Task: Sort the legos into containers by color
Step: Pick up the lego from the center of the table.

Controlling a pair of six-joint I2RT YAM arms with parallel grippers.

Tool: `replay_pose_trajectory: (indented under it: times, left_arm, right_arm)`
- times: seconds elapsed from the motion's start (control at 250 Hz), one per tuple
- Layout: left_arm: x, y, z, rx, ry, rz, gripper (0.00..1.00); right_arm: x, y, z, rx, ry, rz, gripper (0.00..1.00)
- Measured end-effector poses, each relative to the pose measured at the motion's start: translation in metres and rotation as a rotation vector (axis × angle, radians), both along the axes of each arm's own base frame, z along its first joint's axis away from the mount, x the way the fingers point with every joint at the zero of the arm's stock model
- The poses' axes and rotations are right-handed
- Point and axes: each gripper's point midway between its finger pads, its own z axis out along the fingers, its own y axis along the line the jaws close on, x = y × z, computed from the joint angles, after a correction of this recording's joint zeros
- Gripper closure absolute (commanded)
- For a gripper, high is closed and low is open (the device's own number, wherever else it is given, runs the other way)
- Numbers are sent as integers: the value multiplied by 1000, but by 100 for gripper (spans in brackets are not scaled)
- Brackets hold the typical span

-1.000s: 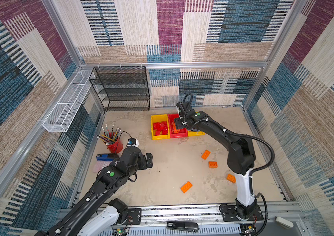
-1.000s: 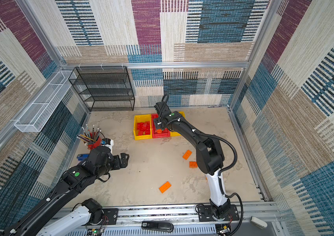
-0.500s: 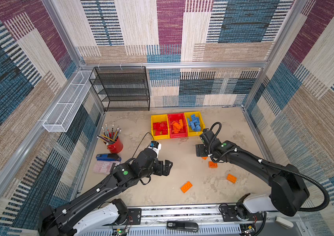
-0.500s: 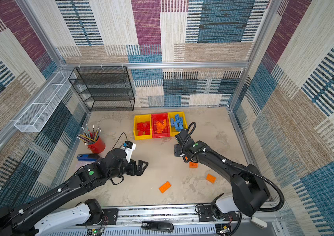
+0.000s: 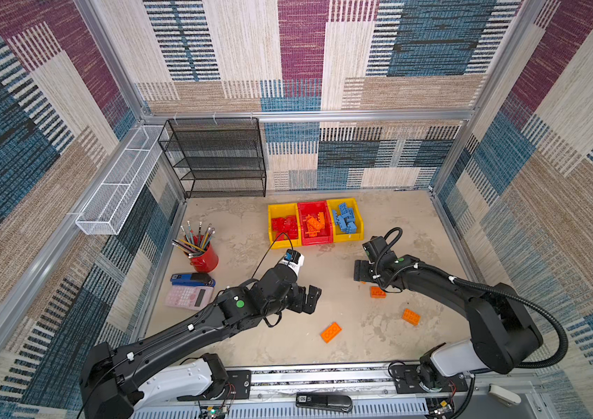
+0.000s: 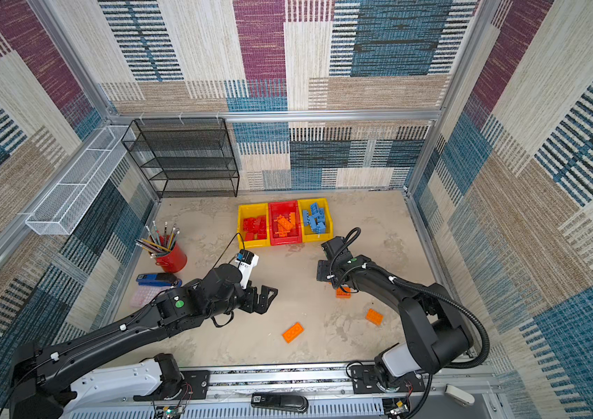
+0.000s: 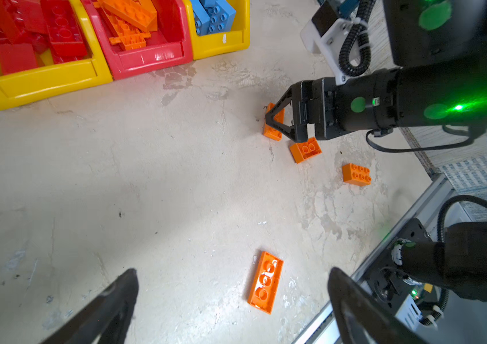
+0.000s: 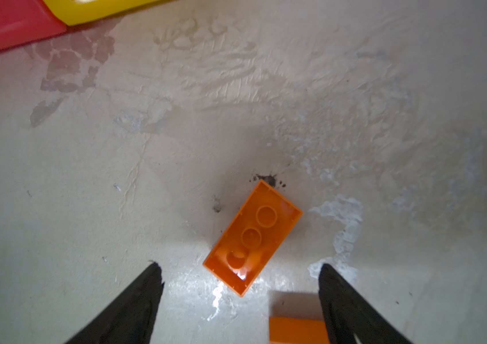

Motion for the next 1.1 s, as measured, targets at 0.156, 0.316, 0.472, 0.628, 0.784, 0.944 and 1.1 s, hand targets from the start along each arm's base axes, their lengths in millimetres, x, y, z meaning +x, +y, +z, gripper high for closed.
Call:
replay_pose_trajectory:
  times: [0.156, 0.316, 0.472, 0.628, 0.784, 0.944, 1.1]
  left_arm:
    - [5, 7, 4, 16, -33, 31, 1]
    - [7, 12, 3, 43, -50, 42, 1]
    - [7, 19, 6, 57, -68, 56, 1]
    - [9, 22, 9, 72, -93, 53, 1]
    - [11, 22, 9, 91, -106, 48, 1]
    - [10, 25, 16, 72, -123, 51, 1]
    - [9, 31, 15, 88, -130, 62, 1]
  right_arm:
    - [8, 9, -11, 29, 25, 9, 25]
    - [11, 14, -19, 39, 47, 16, 29]
    - [17, 15, -8, 41, 20, 11, 29]
    - [25, 7, 15, 26, -48, -14, 29]
    - [20, 3, -1, -3, -1, -16, 29]
    - [17, 5, -16, -3, 37, -12, 31]
    - [19, 8, -25, 0, 52, -12, 33]
